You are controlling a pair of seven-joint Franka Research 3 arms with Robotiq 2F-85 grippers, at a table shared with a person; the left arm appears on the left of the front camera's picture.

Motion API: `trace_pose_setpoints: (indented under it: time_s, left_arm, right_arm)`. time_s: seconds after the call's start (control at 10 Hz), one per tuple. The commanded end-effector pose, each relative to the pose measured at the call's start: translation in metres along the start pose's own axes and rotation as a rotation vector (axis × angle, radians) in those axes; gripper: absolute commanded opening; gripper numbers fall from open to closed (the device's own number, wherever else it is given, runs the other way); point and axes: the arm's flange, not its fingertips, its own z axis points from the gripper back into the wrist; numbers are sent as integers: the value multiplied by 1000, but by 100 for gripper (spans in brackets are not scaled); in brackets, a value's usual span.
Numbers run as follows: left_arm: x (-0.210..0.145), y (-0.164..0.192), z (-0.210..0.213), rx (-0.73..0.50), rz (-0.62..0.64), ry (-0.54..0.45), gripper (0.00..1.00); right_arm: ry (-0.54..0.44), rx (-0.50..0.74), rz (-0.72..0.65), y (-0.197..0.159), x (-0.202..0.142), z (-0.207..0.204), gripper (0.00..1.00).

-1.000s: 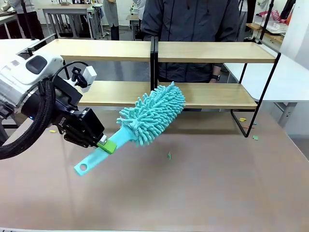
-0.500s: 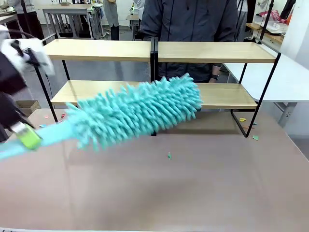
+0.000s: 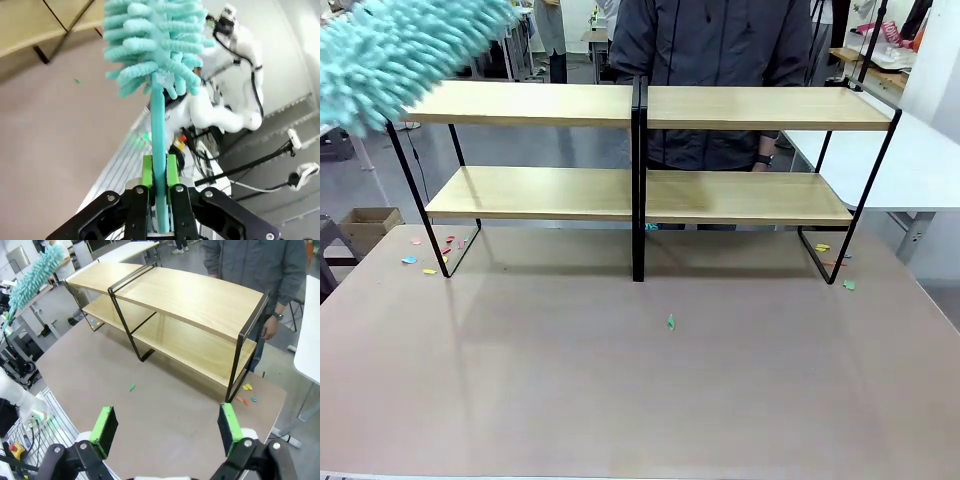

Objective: Clean the shelves.
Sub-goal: Clean another randomly selected level of the Shelf with the Duster, then place the Duster on the table.

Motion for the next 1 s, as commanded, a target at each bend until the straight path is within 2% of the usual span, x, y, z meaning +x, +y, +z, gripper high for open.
trace_pose_setpoints:
  time_s: [0.0, 0.2, 0.3, 0.4, 0.5, 0.9]
  left_arm:
    - [-9, 12, 20, -72, -31, -25, 12]
    - [-48, 33, 74, -169, 15, -121, 12]
    - [-70, 41, 94, -150, 17, -144, 12]
    - [-84, 48, 105, -155, 85, -239, 12]
    - [-60, 34, 70, -130, 36, -137, 12]
    - [-60, 34, 70, -130, 36, -137, 12]
  right_arm:
    - [-6, 9, 2, 0, 2, 0, 100]
    - [-6, 9, 2, 0, 2, 0, 100]
    - [-6, 9, 2, 0, 2, 0, 100]
    - [-6, 9, 2, 0, 2, 0, 100]
    - [-6, 9, 2, 0, 2, 0, 100]
    - [-6, 9, 2, 0, 2, 0, 100]
